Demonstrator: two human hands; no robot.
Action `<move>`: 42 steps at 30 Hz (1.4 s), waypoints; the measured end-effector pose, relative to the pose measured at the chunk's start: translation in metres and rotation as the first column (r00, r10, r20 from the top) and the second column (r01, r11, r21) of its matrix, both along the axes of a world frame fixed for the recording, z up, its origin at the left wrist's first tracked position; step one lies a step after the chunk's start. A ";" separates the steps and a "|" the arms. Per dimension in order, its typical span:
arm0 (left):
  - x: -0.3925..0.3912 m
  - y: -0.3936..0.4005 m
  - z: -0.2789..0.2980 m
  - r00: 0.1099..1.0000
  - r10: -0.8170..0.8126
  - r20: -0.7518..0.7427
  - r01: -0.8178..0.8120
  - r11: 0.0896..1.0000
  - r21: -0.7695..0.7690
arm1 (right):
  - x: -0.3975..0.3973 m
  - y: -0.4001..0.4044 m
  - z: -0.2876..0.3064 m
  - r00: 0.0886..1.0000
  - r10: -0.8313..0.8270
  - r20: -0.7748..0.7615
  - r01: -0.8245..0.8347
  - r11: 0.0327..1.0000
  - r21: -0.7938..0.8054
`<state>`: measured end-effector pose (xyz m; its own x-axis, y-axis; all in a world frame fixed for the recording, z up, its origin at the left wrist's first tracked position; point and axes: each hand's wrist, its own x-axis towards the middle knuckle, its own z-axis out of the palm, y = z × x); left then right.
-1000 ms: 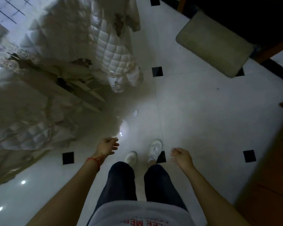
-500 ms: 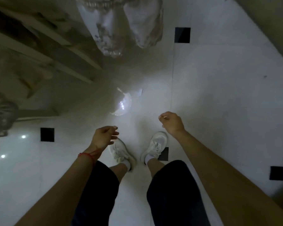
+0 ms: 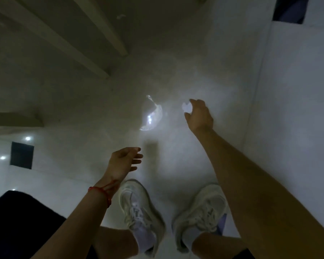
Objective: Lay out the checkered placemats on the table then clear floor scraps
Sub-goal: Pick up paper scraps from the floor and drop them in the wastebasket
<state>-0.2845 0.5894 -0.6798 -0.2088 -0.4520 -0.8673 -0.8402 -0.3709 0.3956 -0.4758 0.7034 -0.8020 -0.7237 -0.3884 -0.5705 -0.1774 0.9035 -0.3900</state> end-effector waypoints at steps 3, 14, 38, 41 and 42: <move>0.007 -0.009 -0.026 0.999 0.031 0.009 -0.031 0.999 -0.015 | -0.004 -0.012 -0.030 0.980 0.169 -0.109 -0.155 0.980 0.126; 0.012 0.000 -0.006 0.999 0.028 -0.016 -0.028 1.000 0.015 | 0.020 0.015 0.001 0.994 -0.085 -0.071 0.079 0.994 -0.075; 0.037 0.046 0.358 0.993 -0.031 -0.111 0.016 0.991 -0.135 | 0.064 0.084 0.394 0.998 -0.055 0.038 0.062 0.978 -0.201; 0.052 0.063 0.394 0.990 0.072 -0.123 -0.085 0.990 -0.111 | 0.080 0.094 0.437 0.992 -0.088 0.092 0.109 0.962 -0.251; 0.058 0.070 0.405 0.985 0.117 -0.126 -0.130 0.987 -0.096 | 0.086 0.097 0.452 0.991 -0.085 0.102 0.110 0.959 -0.262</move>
<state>-0.2261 0.6597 -0.2745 -0.2448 -0.5668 -0.7866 -0.7351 -0.4206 0.5318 -0.3902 0.8006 -0.3496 -0.7168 -0.4650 -0.5196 -0.0475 0.7760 -0.6290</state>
